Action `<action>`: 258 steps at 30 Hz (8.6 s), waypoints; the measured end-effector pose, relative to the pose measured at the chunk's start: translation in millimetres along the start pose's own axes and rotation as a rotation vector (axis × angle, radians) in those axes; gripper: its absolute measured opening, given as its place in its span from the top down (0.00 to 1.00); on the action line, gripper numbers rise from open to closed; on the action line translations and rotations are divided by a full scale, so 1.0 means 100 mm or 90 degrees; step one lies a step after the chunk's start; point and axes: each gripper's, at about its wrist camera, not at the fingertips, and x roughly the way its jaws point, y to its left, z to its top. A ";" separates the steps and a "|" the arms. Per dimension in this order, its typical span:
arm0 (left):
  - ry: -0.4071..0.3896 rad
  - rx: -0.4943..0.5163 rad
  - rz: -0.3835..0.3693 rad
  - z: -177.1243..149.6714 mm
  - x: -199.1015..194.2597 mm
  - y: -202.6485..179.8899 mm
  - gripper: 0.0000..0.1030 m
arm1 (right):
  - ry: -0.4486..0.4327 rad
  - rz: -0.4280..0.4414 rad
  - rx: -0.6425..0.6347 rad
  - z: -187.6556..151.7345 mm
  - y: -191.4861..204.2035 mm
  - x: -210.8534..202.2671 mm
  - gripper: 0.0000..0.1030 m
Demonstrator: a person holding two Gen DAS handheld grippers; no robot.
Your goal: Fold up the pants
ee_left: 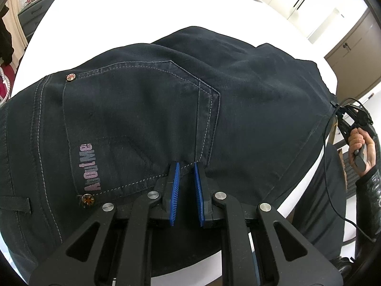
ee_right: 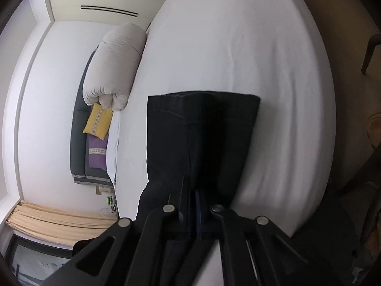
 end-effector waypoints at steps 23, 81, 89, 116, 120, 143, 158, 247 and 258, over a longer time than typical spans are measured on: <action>-0.029 -0.021 -0.030 -0.20 -0.14 0.12 0.88 | 0.055 0.007 -0.275 -0.32 0.97 -1.04 0.66; -0.044 -0.019 -0.075 -0.12 -0.04 -0.14 0.88 | 0.207 0.070 -0.087 -1.21 0.18 0.27 0.99; -0.047 0.005 -0.072 -0.08 -0.08 -0.25 0.88 | 0.129 0.107 -0.054 -0.83 0.29 0.18 0.63; -0.036 0.023 -0.035 0.07 -0.01 -0.47 0.88 | 0.440 0.181 -0.183 -1.91 1.28 1.23 0.83; -0.027 0.013 -0.041 0.13 0.11 -0.41 0.88 | 0.423 0.123 -0.135 -1.74 1.12 1.64 0.96; -0.082 0.086 -0.050 0.78 0.25 -0.84 0.88 | 0.330 0.137 -0.195 -1.06 1.34 1.43 0.67; -0.126 -0.088 -0.061 0.15 -0.03 0.23 0.88 | -0.042 -0.046 -0.134 0.83 0.67 0.10 0.40; 0.018 -0.193 -0.339 0.95 0.35 -0.02 0.92 | 0.047 -0.137 -1.186 -4.27 2.14 0.54 0.94; 0.012 -0.216 -0.295 0.83 0.40 0.20 0.92 | 0.106 -0.135 -1.224 -4.56 2.10 0.75 0.93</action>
